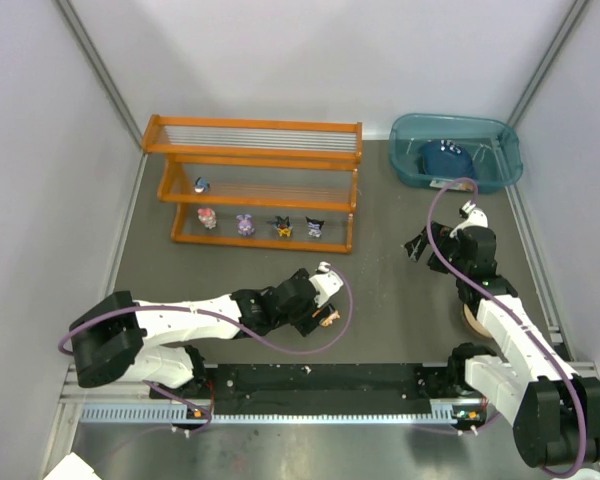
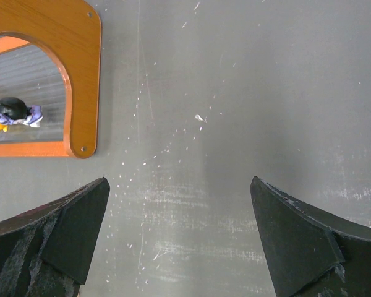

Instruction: Place and organize the plastic toys onto the shelf

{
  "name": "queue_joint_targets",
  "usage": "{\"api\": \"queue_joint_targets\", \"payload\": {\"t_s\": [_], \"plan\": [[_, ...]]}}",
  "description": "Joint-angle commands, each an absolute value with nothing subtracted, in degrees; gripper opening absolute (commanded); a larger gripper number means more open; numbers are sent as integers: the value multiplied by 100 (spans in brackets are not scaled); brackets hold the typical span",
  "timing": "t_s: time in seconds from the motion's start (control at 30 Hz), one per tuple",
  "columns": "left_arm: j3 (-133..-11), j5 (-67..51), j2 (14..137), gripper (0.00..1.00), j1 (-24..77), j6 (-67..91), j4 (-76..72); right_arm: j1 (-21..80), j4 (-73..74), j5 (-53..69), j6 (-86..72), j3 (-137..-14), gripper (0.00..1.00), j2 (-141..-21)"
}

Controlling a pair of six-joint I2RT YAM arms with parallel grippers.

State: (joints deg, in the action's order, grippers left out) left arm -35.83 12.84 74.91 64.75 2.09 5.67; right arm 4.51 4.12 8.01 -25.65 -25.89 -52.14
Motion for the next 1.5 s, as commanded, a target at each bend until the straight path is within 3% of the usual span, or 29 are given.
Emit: {"api": "queue_joint_targets", "payload": {"t_s": [0.0,0.5,0.57,0.63,0.73,0.77,0.8,1.07,1.33,1.47], "plan": [[-3700,1468,7523,74,6504,422,519,501,281,747,-2549,-2593,99,-5142],[-3700,1573,7673,64,6504,703,589,501,290,738,-2540,-2593,99,-5150],[-3700,1617,7690,59,6504,738,606,492,290,738,-2540,-2593,99,-5142],[-3709,1661,7699,51,6495,765,624,510,290,738,-2549,-2593,99,-5142],[-3779,1661,7769,31,6495,791,720,510,290,747,-2540,-2593,99,-5142],[-3814,1670,7787,6,6486,817,790,501,299,747,-2540,-2593,99,-5142],[-3928,1696,7822,0,6486,826,869,501,299,747,-2549,-2593,99,-5142],[-4166,2065,7296,0,6478,966,1178,501,272,765,-2549,-2593,99,-5142],[-4412,3426,6189,0,6469,1388,1187,501,272,791,-2566,-2593,99,-5159],[-4771,3517,5898,0,6276,1739,1178,501,264,782,-2575,-2593,99,-5159]]}}
